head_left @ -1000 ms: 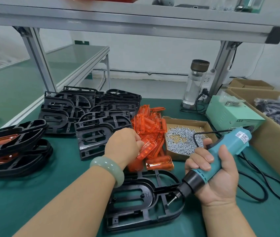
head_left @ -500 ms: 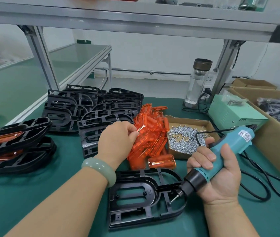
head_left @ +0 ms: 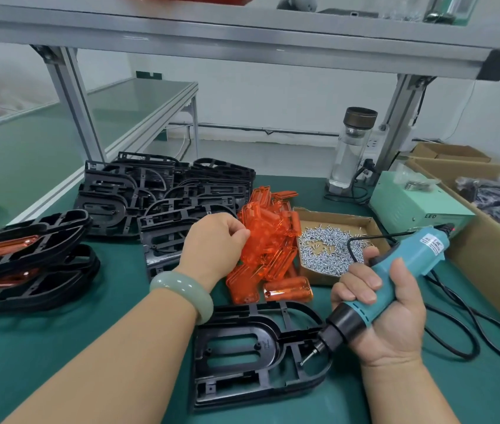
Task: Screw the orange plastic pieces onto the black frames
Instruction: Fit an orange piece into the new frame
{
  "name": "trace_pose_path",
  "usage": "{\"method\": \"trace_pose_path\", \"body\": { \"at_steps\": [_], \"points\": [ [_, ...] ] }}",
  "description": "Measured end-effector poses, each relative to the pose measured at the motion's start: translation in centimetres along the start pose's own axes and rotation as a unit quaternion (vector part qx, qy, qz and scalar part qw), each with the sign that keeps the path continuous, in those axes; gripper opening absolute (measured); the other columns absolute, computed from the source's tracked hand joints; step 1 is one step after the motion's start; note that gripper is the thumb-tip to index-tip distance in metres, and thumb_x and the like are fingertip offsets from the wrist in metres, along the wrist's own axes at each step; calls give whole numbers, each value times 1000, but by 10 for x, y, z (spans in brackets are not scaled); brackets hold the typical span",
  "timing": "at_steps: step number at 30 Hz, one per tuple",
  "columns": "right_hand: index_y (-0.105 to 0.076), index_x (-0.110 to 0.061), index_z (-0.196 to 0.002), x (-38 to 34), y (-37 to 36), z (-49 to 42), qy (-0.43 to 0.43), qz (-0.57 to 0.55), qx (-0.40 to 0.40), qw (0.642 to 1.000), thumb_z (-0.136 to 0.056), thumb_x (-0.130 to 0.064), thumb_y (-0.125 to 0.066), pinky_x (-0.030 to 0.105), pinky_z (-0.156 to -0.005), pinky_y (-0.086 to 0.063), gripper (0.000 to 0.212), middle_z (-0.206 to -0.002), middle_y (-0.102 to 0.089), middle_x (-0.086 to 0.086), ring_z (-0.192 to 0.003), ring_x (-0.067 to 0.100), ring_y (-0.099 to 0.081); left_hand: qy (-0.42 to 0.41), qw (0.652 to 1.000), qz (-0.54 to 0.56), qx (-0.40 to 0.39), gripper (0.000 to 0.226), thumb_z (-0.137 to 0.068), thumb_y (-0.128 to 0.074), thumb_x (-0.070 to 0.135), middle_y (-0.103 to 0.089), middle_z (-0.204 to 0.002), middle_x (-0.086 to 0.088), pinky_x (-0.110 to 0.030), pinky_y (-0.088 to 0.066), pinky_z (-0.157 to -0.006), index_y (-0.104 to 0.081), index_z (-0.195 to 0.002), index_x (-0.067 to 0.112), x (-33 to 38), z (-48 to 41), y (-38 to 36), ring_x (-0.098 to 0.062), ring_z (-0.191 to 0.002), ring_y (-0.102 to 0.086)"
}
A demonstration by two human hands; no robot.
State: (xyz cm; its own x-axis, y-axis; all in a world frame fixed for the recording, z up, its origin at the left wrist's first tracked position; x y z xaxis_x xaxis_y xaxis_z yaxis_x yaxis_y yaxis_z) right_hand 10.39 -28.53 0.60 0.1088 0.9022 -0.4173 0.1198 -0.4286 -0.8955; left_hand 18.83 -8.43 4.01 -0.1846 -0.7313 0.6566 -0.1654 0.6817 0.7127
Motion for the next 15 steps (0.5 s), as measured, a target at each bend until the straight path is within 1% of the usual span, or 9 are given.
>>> {"method": "trace_pose_path", "body": {
  "at_steps": [5, 10, 13, 15],
  "points": [
    [-57, -21, -92, -1, 1, 1, 2, -5, 5, 1000, -49, -31, -94, 16, -48, -42, 58, -56, -41, -11, -42, 2, -41, -27, 999, -24, -5, 17, -89, -60, 31, -61, -63, 13, -18, -44, -58, -59, -72, 32, 8, 7, 5, 0, -60, -56],
    [-57, -20, -91, -1, 0, 1, 3, -10, 6, 1000, -49, -31, -94, 17, -47, -43, 57, -56, -42, -10, -42, 2, -42, -47, 998, -17, -28, 20, -82, -68, 31, -64, -56, 11, -16, -42, -54, -63, -63, 33, 8, 26, 26, -3, -54, -58],
    [-57, -20, -92, -1, 0, 0, 2, -14, 4, 1000, -51, -31, -93, 17, -47, -43, 56, -56, -42, -11, -42, 2, -42, -51, 996, -33, -65, 19, -80, -70, 30, -64, -56, 17, -10, -36, -49, -65, -61, 31, 3, 40, 38, 1, -51, -56],
    [-56, -21, -93, -1, 1, 0, 2, -16, 7, 1000, -58, -33, -88, 17, -47, -43, 49, -56, -42, -11, -42, 1, -42, -48, 993, -41, -105, 20, -79, -71, 29, -63, -55, 18, -8, -37, -48, -65, -60, 31, -2, 49, 44, 3, -46, -53]
  ]
}}
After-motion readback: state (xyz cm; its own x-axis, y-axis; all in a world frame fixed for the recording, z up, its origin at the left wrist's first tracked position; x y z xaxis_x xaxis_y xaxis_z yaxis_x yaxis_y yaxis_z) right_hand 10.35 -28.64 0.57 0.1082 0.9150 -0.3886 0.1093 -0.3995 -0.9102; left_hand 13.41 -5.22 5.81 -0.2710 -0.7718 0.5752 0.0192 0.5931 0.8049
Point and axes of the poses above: each hand's wrist, its own z-axis away from the middle knuckle, its own y-axis out of the back of the hand, x = y × z, the point moved 3 cm from there along -z, towards the middle knuckle
